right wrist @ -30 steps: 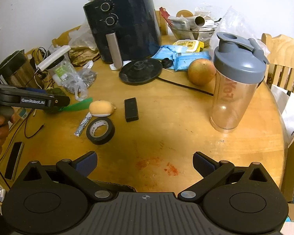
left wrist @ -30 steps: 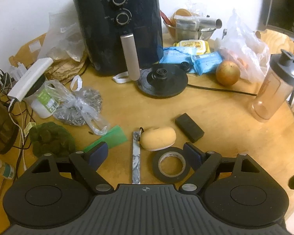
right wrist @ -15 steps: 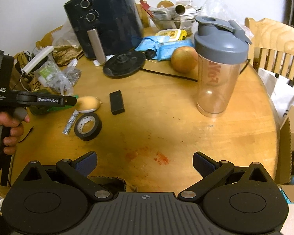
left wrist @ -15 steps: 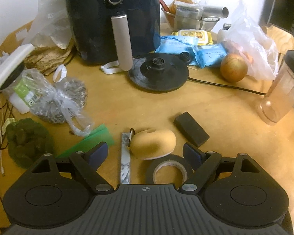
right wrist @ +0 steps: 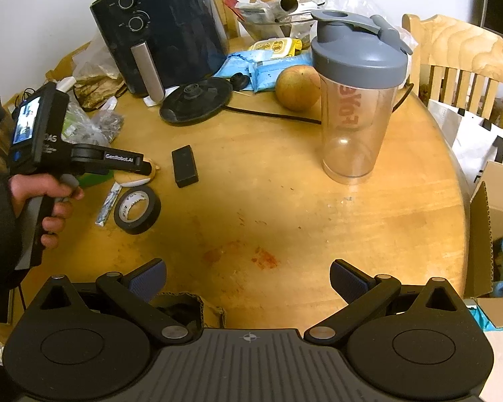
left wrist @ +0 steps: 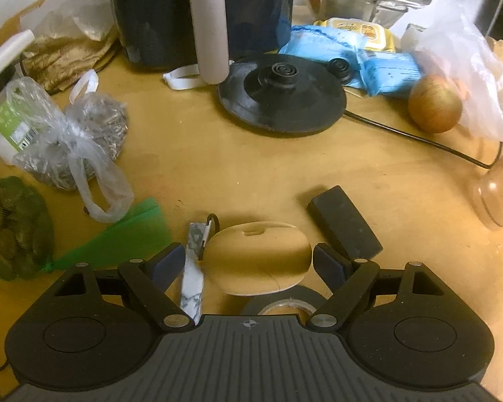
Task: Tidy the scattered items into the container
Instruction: 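Move the left gripper down onto the beige sponge, then close the left gripper on the beige sponge and lift while the right gripper approaches the black block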
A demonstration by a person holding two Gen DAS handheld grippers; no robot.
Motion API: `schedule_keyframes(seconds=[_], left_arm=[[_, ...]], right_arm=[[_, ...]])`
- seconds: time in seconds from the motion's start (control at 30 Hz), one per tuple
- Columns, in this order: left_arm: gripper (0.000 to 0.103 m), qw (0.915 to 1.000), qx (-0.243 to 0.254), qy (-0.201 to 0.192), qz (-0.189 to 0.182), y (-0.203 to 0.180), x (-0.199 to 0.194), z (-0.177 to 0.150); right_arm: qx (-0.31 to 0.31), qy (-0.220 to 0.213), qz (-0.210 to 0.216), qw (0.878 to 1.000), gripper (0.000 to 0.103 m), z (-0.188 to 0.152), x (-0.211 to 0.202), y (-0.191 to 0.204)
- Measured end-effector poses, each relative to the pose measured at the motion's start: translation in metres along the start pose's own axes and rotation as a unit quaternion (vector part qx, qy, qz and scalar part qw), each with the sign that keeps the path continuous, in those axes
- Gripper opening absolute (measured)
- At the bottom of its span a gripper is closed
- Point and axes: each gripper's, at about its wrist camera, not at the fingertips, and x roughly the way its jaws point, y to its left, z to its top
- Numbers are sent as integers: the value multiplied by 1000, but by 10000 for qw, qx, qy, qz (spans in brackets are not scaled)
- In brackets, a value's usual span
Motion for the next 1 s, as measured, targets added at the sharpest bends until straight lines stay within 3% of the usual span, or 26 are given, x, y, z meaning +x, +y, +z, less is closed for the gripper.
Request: schedule_keyframes(seconds=[0.1,0.33,0.5,1.0], left_arm=[[78,9999,-114,66,-70,1,8,1],[77,9999,-136,-33,-36,-1,2,0],[77,9995,-24,-284,106,-4,-24,1],[77,9974,-152,-551,445,3,-103,-1]], right_arm=[[32,15,-22,10000,103,0,1,-1],[45,33,-31,10000,103,1,2,-1],[4,64,-13,10000,103,5,5,-2],[-322,127,127,9993,103,29,27,6]])
